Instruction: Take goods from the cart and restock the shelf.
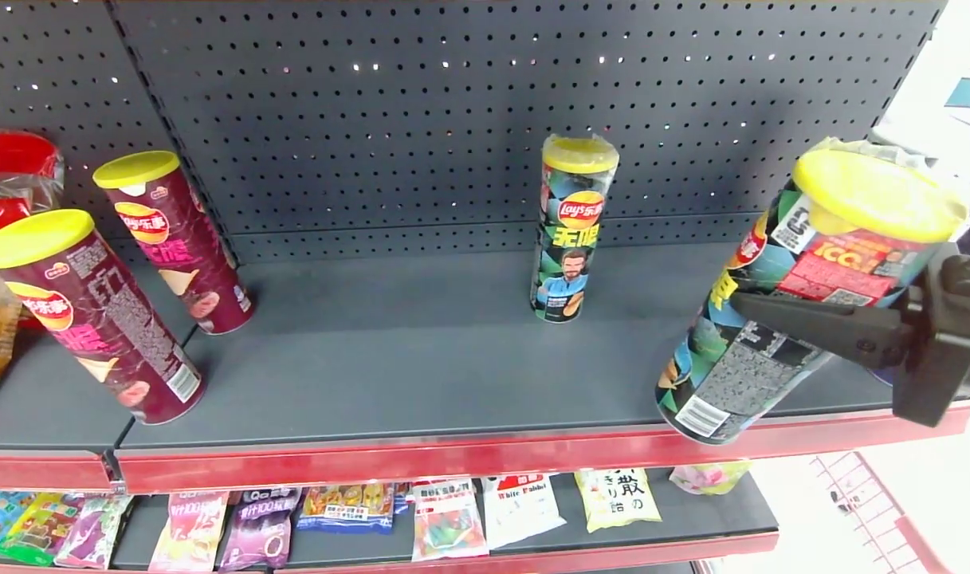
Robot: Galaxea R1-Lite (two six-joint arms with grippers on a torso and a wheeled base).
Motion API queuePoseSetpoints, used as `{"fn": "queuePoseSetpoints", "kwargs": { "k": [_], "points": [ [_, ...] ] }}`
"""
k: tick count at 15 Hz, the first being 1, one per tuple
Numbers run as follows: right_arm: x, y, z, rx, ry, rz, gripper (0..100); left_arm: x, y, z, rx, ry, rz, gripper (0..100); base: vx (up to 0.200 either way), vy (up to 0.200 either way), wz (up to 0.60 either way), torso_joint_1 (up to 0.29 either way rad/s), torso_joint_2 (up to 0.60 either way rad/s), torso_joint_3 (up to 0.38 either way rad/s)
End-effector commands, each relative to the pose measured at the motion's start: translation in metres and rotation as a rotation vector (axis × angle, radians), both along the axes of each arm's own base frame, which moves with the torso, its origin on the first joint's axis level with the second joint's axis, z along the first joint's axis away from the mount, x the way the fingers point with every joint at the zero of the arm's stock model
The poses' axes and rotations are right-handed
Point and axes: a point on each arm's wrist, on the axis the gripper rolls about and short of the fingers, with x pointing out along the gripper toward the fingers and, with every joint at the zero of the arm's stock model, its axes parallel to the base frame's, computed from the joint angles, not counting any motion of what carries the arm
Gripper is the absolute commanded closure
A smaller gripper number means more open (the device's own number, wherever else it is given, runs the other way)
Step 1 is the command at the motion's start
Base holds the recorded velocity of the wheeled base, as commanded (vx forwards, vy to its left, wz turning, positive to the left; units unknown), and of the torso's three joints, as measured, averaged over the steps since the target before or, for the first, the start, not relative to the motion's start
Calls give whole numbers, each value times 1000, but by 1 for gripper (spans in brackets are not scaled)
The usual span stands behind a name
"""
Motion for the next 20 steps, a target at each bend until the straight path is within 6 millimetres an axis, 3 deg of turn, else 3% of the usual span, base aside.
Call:
{"fn": "queuePoseSetpoints", "kwargs": {
  "k": [1,10,11,13,14,15,16,17,18,20],
  "points": [
    [-4,-2,3,8,-15,4,100,0,0,0,0,1,0,0,0,0,0,0,0,0],
    [-1,-7,-5,-12,5,-125,100,3,-1,2,24,33,-53,0,0,0,0,0,0,0],
    [-1,-9,-3,-10,-3,-138,100,0,-2,22,45,-14,-117,0,0,0,0,0,0,0],
    [-2,-10,-1,-8,-14,-170,100,37,-5,142,-6,4,-214,0,0,0,0,0,0,0],
    [-3,-11,-1,-8,-19,-184,100,61,-7,179,-29,9,-292,0,0,0,0,0,0,0],
    [-4,-11,-1,-8,-19,-192,100,75,-11,189,-22,26,-399,0,0,0,0,0,0,0],
    [-4,-12,-4,-8,-7,-199,100,95,-24,197,8,49,-677,0,0,0,0,0,0,0],
    [-5,-12,-5,-9,-3,-199,100,117,-34,194,40,90,-788,0,0,0,0,0,0,0],
    [-5,-12,-4,-7,-6,-199,100,130,-40,192,51,115,-816,0,0,0,0,0,0,0],
    [-5,-12,-3,-2,-12,-200,100,178,-71,193,54,199,-934,0,0,0,0,0,0,0]
  ]
}}
